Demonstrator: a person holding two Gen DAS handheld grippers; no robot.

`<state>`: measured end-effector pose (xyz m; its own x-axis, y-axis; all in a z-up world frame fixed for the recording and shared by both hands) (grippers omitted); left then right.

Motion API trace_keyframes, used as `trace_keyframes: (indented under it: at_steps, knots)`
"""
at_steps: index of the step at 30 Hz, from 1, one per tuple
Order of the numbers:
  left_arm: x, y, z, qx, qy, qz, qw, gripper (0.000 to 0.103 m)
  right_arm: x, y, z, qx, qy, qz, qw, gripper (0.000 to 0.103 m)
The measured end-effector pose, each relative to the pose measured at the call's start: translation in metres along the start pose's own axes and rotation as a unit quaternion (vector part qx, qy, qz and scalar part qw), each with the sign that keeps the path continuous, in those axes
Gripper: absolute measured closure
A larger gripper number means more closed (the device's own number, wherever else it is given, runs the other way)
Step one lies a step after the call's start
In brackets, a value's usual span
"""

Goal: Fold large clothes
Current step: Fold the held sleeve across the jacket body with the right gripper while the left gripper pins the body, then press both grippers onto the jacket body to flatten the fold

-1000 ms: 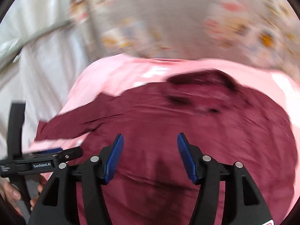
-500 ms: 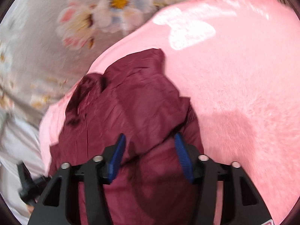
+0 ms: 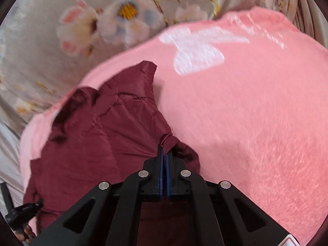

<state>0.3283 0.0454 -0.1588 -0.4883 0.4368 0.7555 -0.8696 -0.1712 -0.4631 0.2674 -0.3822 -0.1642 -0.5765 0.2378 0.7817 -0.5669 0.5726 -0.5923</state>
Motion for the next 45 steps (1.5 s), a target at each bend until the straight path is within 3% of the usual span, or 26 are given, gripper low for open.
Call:
trace_keyframes:
  at_steps: [3,7,13,14,16,18,19,21,24,26,30,33,36,45]
  knots:
    - [-0.001,0.0,0.005,-0.015,-0.004,-0.002,0.9999,0.096,-0.011,0.004,0.012,-0.016,0.005,-0.01,1.0,0.103]
    - [0.005,0.002,0.007,-0.014,0.015,-0.004,0.9998,0.096,0.012,0.0,0.025,-0.032,0.016,0.024,0.999,0.103]
    - [-0.003,0.008,0.014,-0.041,-0.011,0.002,0.9991,0.094,-0.001,0.008,0.024,-0.006,0.034,-0.008,0.999,0.102]
    - [0.0,0.007,0.013,-0.04,-0.016,0.002,0.9991,0.09,0.002,0.008,0.021,0.008,0.045,-0.006,0.999,0.102]
    - [0.014,0.006,0.007,-0.034,-0.021,0.011,0.9991,0.071,0.016,0.01,0.02,0.027,0.065,0.008,0.998,0.099]
    - [0.037,0.0,-0.002,-0.041,-0.043,0.041,0.9974,0.042,0.032,0.012,0.025,0.04,0.085,0.025,0.995,0.095]
    - [0.05,-0.003,-0.006,-0.048,-0.062,0.061,0.9951,0.04,0.041,0.013,0.026,0.046,0.095,0.036,0.994,0.093]
    - [0.07,-0.011,-0.009,-0.057,-0.086,0.081,0.9913,0.04,0.06,0.013,0.021,0.06,0.094,0.056,0.992,0.091]
    - [0.08,-0.024,0.01,-0.057,-0.054,0.087,0.9931,0.04,0.078,0.013,-0.015,0.085,0.045,0.059,0.994,0.091]
    - [0.074,-0.028,0.029,-0.068,-0.034,0.081,0.9938,0.04,0.085,0.014,-0.056,0.115,0.006,0.06,0.992,0.091]
    - [0.029,-0.024,0.065,-0.103,-0.019,0.043,0.9936,0.04,0.076,0.03,-0.126,0.179,-0.025,0.049,0.982,0.091]
    - [-0.005,-0.01,0.066,-0.099,-0.019,0.009,0.9949,0.04,0.052,0.054,-0.158,0.219,-0.021,0.024,0.975,0.091]
    - [-0.026,0.0,0.058,-0.098,-0.029,0.001,0.9947,0.04,0.03,0.075,-0.165,0.242,0.002,0.009,0.97,0.091]
    - [-0.032,0.01,0.061,-0.148,-0.066,0.045,0.9857,0.034,0.024,0.086,-0.17,0.256,0.026,0.034,0.966,0.091]
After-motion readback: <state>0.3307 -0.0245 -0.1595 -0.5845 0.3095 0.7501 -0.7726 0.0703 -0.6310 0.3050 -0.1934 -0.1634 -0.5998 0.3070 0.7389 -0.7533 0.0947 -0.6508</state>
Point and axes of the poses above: each gripper's, at about its wrist camera, not at the fingertips, and x roughly against the way its jaws point, z to its right, y to its underside, the point moved 7 cm from there along -x, roughly the way its jaws point, and after that the axes turned 15 degrees about y, right-handed, at the moved point
